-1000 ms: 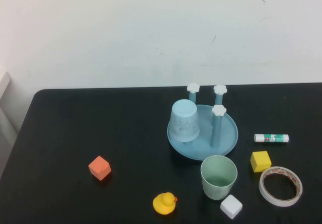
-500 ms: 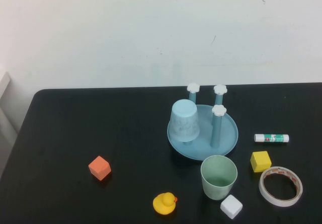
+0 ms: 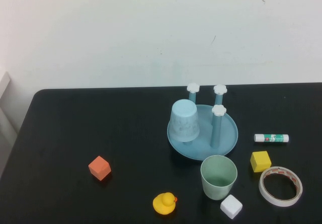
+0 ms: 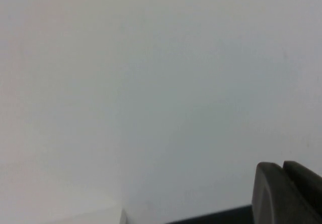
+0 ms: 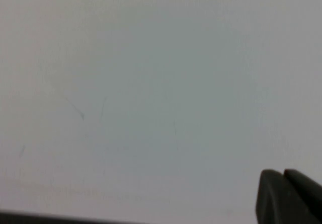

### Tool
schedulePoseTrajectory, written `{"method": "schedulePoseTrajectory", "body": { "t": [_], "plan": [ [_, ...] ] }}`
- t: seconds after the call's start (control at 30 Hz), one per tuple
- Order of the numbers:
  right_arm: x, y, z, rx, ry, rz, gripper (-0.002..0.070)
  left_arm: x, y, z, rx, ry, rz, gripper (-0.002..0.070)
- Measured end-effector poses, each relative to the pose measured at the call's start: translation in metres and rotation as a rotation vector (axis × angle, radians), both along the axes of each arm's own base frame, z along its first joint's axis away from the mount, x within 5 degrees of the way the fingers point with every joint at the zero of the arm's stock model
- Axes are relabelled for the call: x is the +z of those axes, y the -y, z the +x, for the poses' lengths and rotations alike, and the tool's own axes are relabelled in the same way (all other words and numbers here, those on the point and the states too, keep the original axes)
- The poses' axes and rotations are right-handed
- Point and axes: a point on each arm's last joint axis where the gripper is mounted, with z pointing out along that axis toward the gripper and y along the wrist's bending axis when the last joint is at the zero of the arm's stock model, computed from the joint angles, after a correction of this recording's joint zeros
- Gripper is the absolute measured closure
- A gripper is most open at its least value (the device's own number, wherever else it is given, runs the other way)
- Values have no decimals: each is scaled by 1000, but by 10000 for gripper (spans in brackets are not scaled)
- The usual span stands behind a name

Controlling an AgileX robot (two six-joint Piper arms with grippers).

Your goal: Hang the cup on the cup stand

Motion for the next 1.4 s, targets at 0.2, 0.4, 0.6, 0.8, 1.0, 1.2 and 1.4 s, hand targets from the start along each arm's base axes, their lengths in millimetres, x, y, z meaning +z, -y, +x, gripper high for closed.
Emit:
{"method": "schedulePoseTrajectory", "body": {
  "t": [0.2,0.4,0.6,0.8,1.0,1.2,1.4],
  "plan": [
    [8,1,15,-1,-380,-74,678,-18,1,7,-1,-112,-16,676],
    [9,-8,54,176,-749,-135,678,-51,4,19,-12,-218,-36,676],
    [-4,-16,102,344,-959,-110,678,-55,4,21,-17,-203,-37,676],
    [-20,-30,151,558,-996,-68,611,-57,5,23,-24,-183,-42,676],
    [-57,-62,200,840,-1034,-87,331,-59,5,23,-24,-183,-42,676],
    [-90,-102,244,946,-1118,-133,242,-59,5,23,-24,-183,-42,677],
    [-119,-128,283,915,-1129,-162,234,-59,5,23,-24,-183,-42,677]
  ]
}}
